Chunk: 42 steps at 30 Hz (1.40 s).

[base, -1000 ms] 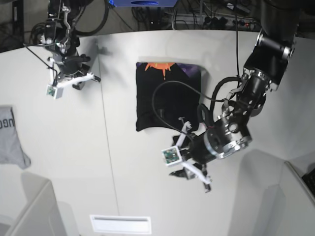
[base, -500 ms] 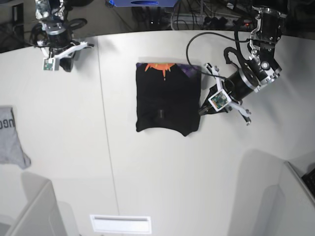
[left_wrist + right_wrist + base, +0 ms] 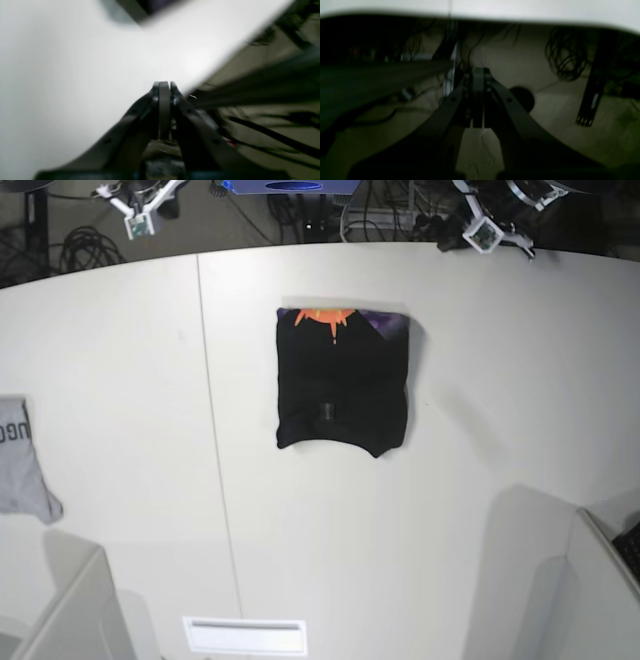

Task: Fold the T-shirt properly

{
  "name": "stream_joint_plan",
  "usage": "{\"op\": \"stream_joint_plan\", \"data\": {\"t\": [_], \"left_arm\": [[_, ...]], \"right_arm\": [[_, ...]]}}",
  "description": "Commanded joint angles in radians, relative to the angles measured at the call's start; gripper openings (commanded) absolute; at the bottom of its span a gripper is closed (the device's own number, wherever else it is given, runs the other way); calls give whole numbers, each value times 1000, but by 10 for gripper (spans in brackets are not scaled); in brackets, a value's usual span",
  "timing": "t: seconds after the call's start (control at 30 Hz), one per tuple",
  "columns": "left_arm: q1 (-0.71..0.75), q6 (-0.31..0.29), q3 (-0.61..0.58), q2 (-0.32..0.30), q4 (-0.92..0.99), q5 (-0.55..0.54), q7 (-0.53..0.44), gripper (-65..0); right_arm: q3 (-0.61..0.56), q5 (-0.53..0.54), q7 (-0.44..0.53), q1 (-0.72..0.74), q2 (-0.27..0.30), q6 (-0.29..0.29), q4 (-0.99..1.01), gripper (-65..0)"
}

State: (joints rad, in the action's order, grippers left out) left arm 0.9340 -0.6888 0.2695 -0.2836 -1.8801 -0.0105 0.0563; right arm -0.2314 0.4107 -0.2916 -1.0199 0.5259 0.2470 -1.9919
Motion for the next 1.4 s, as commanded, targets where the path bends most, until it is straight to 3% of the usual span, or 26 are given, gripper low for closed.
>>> {"op": "stream_joint_plan", "data": {"t": [0.0,0.13,0.33,0.6,0.7,0.83,0.9,1.0,1.13,1.37], "left_arm": [[36,-9,6,1,14,-19,-52,-650],[79,-9,-2,37,216,-19,-186,-650],[-3,-9,-69,48,592,-19,-333,-650],[-283,-7,-238,48,1017,-19,-355,-650],[-405,87,-318,48,1213,-19,-358,-650],[-570,228,-474,48,1491,-19,-361,-650],[-628,271,-545,53,1585,-21,-361,-650],[-682,294,-608,54,1657,-30,-361,-650],[-694,297,-611,56,1669,-30,-364,-650],[-672,298,-611,51,1678,-32,-550,-650]], "right_arm": [[-29,-6,-14,-6,3,-2,-10,-650],[-188,-5,-123,60,-10,-2,50,-650],[-452,3,-122,240,-25,-1,297,-650],[-509,-3,-113,381,-231,-1,705,-650],[-514,-3,-24,419,-298,-5,888,-650],[-514,-3,171,505,-381,-7,1216,-650],[-514,-3,271,566,-435,-8,1420,-650],[-512,-3,472,648,-493,-8,1712,-650],[-507,4,708,678,-507,-8,1862,-650],[-469,4,756,674,-497,-2,1861,-650]]}}
